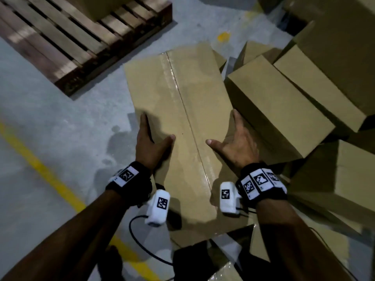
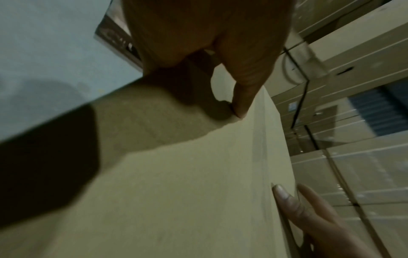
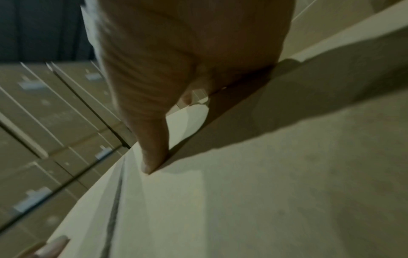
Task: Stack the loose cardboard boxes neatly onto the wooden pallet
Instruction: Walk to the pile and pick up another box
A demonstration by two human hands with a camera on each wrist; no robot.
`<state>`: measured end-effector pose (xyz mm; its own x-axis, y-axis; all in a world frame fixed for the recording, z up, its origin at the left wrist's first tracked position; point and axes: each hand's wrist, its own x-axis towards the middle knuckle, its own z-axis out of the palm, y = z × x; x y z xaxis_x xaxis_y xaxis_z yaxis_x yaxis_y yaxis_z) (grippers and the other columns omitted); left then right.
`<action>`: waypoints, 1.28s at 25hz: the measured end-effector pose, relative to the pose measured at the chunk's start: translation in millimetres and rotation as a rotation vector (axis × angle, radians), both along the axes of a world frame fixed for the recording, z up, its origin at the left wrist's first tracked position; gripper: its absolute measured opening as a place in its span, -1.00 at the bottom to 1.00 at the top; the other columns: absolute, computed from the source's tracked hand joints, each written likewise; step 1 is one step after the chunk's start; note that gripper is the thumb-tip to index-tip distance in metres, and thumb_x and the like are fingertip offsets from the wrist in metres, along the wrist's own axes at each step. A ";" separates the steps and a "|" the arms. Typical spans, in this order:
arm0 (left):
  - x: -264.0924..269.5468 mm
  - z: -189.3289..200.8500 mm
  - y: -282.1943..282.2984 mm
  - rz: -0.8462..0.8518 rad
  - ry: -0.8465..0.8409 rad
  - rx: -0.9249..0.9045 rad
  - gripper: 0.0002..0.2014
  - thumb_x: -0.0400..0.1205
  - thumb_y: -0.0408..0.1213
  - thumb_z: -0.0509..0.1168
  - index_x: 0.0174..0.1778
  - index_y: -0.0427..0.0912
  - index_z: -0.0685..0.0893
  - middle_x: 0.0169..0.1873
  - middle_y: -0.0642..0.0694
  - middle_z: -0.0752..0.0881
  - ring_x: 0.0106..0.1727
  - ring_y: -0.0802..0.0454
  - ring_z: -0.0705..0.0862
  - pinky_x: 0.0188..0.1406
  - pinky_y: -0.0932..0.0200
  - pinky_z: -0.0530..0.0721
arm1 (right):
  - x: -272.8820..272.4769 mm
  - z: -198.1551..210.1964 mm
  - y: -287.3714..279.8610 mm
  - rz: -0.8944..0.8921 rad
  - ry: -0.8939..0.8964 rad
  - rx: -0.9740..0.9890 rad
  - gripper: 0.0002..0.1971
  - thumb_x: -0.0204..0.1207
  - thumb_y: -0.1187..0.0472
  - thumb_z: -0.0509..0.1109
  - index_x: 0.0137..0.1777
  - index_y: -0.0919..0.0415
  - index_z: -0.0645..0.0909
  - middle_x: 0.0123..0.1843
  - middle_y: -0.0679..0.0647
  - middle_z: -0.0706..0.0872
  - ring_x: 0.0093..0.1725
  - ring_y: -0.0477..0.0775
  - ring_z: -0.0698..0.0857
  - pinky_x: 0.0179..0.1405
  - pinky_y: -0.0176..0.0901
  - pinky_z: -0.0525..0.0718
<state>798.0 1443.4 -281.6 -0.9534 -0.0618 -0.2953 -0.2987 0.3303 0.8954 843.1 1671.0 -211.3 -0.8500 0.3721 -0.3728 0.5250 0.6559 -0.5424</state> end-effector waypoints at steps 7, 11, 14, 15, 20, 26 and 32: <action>46.2 119.3 -206.1 -0.037 0.163 0.033 0.10 0.46 -0.09 0.59 0.76 -0.09 -0.02 0.68 -0.05 0.26 0.65 0.03 0.31 0.63 -0.06 0.35 | 64.0 95.9 -207.3 -0.099 0.148 -0.051 0.21 0.34 -0.22 0.65 0.78 -0.18 -0.16 0.72 0.17 0.29 0.64 0.35 0.35 0.54 0.25 0.35; 71.0 157.9 -321.6 0.072 0.191 -0.007 0.05 0.50 -0.13 0.58 0.76 -0.02 0.00 0.70 0.00 0.19 0.66 0.07 0.24 0.63 -0.04 0.32 | 68.2 125.4 -320.0 -0.011 0.214 -0.042 0.17 0.33 -0.27 0.62 0.77 -0.18 -0.10 0.75 0.13 0.27 0.66 0.31 0.33 0.57 0.21 0.32; 82.9 179.8 -381.9 0.185 0.224 0.017 0.04 0.51 -0.14 0.57 0.75 0.03 0.00 0.65 0.06 0.24 0.56 0.18 0.30 0.51 0.21 0.33 | 58.8 142.1 -381.4 0.045 0.247 -0.065 0.16 0.32 -0.26 0.62 0.76 -0.18 -0.08 0.71 0.17 0.33 0.63 0.32 0.37 0.54 0.18 0.35; 83.8 185.6 -391.8 0.218 0.216 0.029 0.03 0.51 -0.17 0.57 0.74 0.03 0.00 0.59 0.09 0.29 0.48 0.22 0.32 0.41 0.31 0.33 | 55.4 145.7 -393.1 0.061 0.246 -0.063 0.16 0.33 -0.26 0.62 0.76 -0.18 -0.08 0.71 0.17 0.32 0.63 0.31 0.36 0.54 0.18 0.36; 59.2 205.9 -448.4 0.375 0.247 0.075 0.00 0.51 -0.24 0.58 0.71 0.09 0.03 0.43 0.12 0.33 0.37 0.12 0.42 0.27 0.31 0.38 | 7.5 157.4 -454.9 0.157 0.271 -0.090 0.13 0.33 -0.27 0.59 0.74 -0.23 -0.10 0.72 0.12 0.31 0.63 0.30 0.38 0.54 0.21 0.42; -30.5 212.7 -487.6 0.454 0.268 0.036 -0.02 0.52 -0.23 0.56 0.71 0.08 0.04 0.36 0.14 0.32 0.32 0.15 0.40 0.14 0.42 0.34 | -107.0 151.3 -496.4 0.241 0.272 -0.169 0.14 0.32 -0.23 0.64 0.72 -0.29 -0.10 0.64 0.14 0.41 0.57 0.35 0.43 0.51 0.34 0.45; -148.2 232.3 -517.9 0.487 0.308 -0.008 -0.01 0.52 -0.19 0.57 0.71 0.08 0.03 0.62 0.03 0.26 0.49 0.11 0.33 0.24 0.42 0.29 | -236.3 170.6 -525.7 0.311 0.302 -0.170 0.11 0.31 -0.29 0.59 0.70 -0.32 -0.09 0.63 0.10 0.44 0.52 0.33 0.49 0.49 0.30 0.47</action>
